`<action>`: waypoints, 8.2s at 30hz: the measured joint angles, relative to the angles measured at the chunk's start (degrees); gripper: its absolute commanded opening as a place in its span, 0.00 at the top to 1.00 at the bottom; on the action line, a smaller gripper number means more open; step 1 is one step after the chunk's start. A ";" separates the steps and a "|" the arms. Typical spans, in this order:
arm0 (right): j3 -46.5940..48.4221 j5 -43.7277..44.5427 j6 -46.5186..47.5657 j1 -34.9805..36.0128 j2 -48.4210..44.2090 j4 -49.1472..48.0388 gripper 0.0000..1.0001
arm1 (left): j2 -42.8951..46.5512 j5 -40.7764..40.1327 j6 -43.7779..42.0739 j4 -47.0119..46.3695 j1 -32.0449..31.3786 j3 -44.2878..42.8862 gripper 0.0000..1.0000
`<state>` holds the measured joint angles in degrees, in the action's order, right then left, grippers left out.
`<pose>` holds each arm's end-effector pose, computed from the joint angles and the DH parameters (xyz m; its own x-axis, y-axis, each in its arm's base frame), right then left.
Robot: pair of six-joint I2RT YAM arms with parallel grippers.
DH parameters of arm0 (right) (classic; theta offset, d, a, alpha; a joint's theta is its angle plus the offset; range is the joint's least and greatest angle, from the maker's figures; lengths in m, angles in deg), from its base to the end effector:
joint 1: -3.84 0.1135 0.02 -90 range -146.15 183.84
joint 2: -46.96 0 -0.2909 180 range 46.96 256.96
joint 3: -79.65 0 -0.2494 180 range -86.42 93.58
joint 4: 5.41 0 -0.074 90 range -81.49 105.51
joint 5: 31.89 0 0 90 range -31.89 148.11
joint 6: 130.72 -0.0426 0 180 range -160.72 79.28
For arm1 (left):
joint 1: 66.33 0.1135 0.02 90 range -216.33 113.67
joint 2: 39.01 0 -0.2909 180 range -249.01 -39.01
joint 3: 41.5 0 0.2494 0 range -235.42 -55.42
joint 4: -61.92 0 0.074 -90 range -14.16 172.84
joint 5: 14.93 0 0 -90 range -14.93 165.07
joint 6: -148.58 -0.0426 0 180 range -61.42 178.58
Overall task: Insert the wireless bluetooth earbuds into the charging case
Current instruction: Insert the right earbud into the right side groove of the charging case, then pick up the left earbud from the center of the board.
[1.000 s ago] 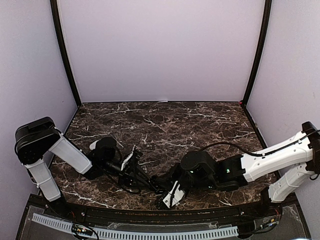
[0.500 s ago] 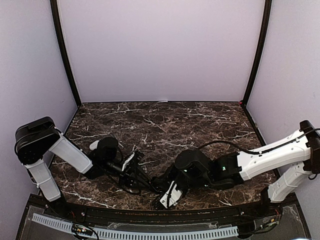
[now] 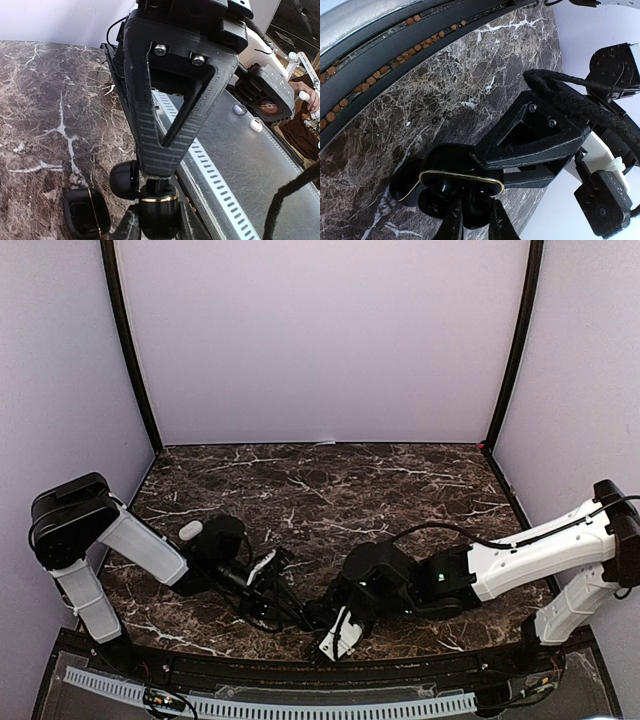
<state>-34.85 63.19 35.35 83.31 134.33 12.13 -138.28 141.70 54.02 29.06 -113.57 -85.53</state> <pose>0.0637 0.3218 0.2373 0.9104 -0.3922 -0.1314 -0.3454 -0.5458 -0.7634 0.1703 -0.2417 0.1611 -0.1887 0.2505 -0.9495 0.8853 -0.3750 -0.2749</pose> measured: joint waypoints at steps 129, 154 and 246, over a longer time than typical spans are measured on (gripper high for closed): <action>-3.50 7.87 7.67 4.15 0.46 -10.05 0.97 | -0.59 4.81 5.55 -4.09 -0.81 0.85 0.86; -2.86 3.82 -4.74 1.46 -6.21 -3.54 0.97 | 3.17 -1.88 -4.44 -0.79 -0.92 0.26 0.87; -39.41 1.81 -81.09 -13.49 11.13 -63.78 0.42 | 19.69 -33.70 3.96 -17.05 8.90 16.33 0.86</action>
<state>-74.26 65.00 -45.74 69.82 145.45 -51.65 -118.58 108.00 57.97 12.01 -104.67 -69.20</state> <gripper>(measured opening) 0.589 0.271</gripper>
